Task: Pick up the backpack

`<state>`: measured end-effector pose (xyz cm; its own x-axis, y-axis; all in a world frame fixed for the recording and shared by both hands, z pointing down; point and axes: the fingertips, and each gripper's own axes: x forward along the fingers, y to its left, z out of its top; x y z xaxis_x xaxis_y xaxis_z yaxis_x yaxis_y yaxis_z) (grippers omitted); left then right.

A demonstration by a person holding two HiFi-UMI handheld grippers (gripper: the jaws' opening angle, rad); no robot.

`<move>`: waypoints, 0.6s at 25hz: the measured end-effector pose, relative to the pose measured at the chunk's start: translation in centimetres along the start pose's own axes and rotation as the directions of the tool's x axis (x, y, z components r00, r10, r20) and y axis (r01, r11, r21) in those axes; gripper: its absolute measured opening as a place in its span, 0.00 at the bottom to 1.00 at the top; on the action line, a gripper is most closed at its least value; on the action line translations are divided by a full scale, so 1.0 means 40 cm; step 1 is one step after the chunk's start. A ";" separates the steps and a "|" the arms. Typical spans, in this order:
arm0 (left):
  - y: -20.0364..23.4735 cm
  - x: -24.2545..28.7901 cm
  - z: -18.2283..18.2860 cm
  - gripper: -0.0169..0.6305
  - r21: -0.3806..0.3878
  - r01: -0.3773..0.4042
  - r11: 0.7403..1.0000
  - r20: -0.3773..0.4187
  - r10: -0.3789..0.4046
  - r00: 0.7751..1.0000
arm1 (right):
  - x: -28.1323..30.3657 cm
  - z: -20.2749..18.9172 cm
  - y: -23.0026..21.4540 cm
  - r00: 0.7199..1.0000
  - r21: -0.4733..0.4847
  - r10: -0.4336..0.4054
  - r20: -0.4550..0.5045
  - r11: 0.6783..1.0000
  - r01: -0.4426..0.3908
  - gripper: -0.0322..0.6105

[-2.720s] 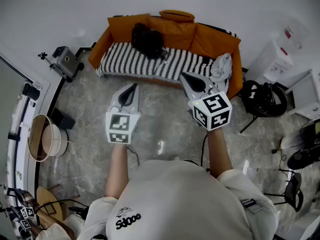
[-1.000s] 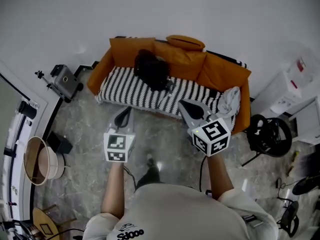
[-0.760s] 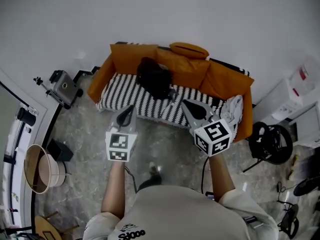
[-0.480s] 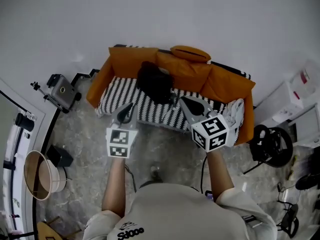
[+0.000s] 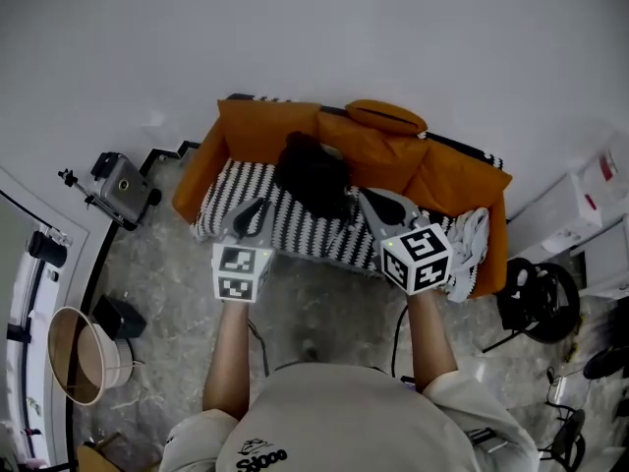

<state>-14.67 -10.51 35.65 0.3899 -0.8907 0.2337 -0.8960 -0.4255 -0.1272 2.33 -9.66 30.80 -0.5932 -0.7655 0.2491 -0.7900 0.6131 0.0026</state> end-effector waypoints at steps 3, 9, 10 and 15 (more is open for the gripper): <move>0.026 0.036 -0.013 0.13 -0.007 0.018 1.000 -0.004 -0.018 1.000 | 0.055 -0.022 -0.011 1.000 0.030 -0.002 -0.019 1.000 0.003 0.05; 0.071 0.119 -0.070 0.13 -0.029 0.055 0.998 -0.033 -0.056 0.998 | 0.148 -0.061 -0.035 0.999 0.067 -0.016 -0.051 0.998 0.019 0.06; 0.077 0.132 -0.078 0.13 -0.032 0.060 0.998 -0.038 -0.061 0.997 | 0.164 -0.070 -0.039 0.998 0.072 -0.016 -0.060 0.997 0.020 0.05; 0.097 0.226 -0.114 0.13 -0.056 0.078 0.995 -0.074 -0.082 0.994 | 0.253 -0.129 -0.095 0.995 0.093 -0.008 -0.097 0.996 0.017 0.06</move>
<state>-15.60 -19.50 41.67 0.4454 -0.8386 0.3136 -0.8733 -0.4841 -0.0541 0.12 -18.75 38.31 -0.5690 -0.7478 0.3423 -0.8110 0.5792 -0.0828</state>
